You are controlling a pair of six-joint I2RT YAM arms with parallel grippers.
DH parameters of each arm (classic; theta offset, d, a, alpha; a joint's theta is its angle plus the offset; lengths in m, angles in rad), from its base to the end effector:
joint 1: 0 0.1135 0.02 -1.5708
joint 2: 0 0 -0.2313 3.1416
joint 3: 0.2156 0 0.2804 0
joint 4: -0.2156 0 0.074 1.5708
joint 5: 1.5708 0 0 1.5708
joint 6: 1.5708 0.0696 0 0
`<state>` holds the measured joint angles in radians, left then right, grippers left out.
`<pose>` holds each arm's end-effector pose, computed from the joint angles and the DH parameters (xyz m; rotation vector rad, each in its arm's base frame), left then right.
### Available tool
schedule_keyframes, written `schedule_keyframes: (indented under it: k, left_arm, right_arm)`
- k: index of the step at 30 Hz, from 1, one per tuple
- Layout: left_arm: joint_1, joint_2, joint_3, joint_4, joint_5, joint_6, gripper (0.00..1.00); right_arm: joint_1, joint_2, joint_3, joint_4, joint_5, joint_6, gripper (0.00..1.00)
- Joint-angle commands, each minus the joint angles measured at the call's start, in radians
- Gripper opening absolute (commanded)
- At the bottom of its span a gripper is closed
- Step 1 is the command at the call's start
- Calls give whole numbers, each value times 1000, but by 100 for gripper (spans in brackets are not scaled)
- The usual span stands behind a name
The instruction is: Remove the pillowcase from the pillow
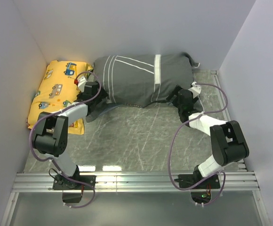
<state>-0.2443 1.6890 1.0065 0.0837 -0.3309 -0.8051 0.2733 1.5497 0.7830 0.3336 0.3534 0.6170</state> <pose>0.4064 -0.0780 0.1382 -0.7720 2.0001 -0.2565 0.3728 0.0795 0.1395 0.5584 1.9021 0.2248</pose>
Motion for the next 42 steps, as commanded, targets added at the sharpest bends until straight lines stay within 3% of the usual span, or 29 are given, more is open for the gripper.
schedule_keyframes:
  k: [1,8,12,15,16,17,18,22,26,36,39,42]
  left_arm:
    - [3,23,35,24,-19,20,94]
    - [16,43,40,25,-37,24,92]
    - [26,69,53,27,-23,20,76]
    - [30,89,76,28,-5,24,36]
    - [30,90,81,27,7,27,11]
    - [30,90,89,21,13,27,0]
    - [28,84,99,21,18,27,1]
    - [22,31,99,15,46,35,1]
    - [-19,-90,86,-44,10,69,0]
    - [-159,-711,92,-349,-97,141,0]
    - [-159,-740,159,-368,-126,150,1]
    - [-155,-616,245,-397,-134,158,1]
  right_arm:
    - [-11,16,-4,186,59,13,100]
    - [-14,141,168,13,44,56,98]
    - [-13,177,228,-45,21,61,85]
    - [-16,187,265,-61,7,27,63]
    - [-16,187,274,-64,4,24,30]
    - [-16,181,280,-71,4,23,12]
    - [-16,176,286,-96,7,18,1]
    - [-16,135,300,-139,-10,-6,0]
    - [-13,-23,276,-207,-56,-42,0]
    - [40,-611,277,-505,-148,-99,0]
    - [41,-622,357,-541,-143,-108,0]
    - [43,-502,433,-576,-189,-102,0]
